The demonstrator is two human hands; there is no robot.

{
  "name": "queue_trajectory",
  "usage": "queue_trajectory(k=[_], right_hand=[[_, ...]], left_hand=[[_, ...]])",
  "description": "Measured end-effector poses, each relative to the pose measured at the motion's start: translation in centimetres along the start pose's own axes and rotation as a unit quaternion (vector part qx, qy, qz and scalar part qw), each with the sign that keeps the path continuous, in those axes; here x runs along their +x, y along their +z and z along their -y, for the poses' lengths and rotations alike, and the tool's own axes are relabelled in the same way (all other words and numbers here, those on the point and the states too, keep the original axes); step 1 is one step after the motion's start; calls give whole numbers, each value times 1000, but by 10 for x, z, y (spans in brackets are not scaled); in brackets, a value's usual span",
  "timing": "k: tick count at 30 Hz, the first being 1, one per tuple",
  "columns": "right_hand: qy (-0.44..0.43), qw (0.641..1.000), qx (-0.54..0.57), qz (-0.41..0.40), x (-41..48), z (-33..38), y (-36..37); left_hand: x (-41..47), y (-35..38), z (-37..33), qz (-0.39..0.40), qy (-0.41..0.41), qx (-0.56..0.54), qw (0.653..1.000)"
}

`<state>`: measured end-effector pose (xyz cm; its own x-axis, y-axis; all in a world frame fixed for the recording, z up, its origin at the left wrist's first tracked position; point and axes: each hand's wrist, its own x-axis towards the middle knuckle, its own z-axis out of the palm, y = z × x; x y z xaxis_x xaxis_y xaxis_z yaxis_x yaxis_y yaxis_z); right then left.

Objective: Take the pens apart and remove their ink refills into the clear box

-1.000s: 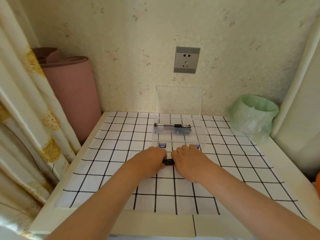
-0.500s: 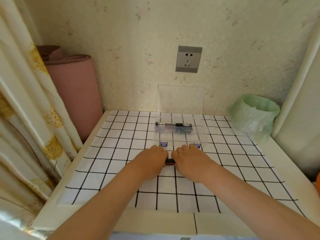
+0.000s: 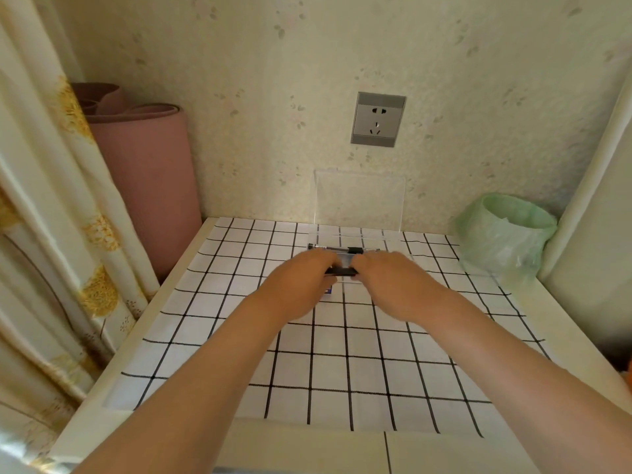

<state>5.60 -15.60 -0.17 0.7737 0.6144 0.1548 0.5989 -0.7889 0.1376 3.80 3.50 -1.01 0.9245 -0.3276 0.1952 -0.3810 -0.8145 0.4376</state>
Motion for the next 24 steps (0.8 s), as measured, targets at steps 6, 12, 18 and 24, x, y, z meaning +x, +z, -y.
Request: queue_trajectory(k=[6,12,18,24], right_hand=[[54,994,-12,91,26,-24,12],[77,982,149,85,30,-30,19],[54,985,162,33,-9,-17,36],[47,987,152,6,-13,-19,37]], left_hand=[[8,17,18,-27,8,74,997],[6,28,21,58,18,96,994],[2,31,18,67,11,101,993],[0,31,17,67,5,80,995]])
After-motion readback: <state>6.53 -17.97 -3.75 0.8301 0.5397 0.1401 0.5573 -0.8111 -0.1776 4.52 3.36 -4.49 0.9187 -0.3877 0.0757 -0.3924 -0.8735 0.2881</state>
